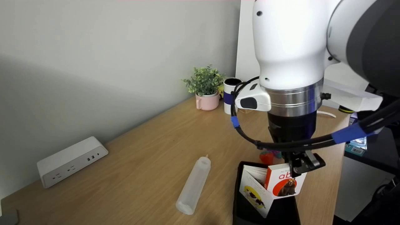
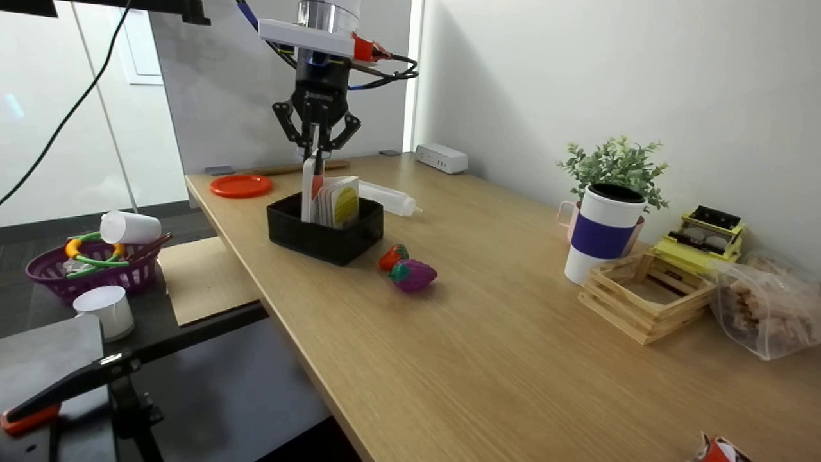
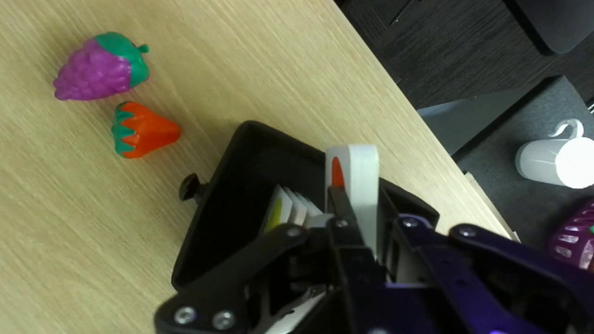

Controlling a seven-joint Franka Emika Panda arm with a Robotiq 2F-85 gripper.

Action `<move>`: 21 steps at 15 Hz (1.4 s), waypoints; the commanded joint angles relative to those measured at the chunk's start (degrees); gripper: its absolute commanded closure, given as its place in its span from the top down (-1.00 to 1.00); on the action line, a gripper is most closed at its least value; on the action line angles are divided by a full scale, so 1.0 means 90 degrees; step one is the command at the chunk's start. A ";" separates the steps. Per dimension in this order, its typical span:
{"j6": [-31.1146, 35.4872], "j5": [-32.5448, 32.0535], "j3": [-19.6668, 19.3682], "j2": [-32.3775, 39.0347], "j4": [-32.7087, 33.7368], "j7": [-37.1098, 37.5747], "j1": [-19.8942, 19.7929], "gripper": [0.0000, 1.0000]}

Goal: Put the left and right books in the black box respectively

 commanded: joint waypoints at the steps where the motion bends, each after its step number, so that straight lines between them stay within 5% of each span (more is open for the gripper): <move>1: -0.0100 0.0096 0.0058 0.0289 0.0420 -0.0172 0.0043 -0.93; 21: -0.0073 0.0549 0.0066 0.0443 0.0121 -0.0145 -0.0029 -0.93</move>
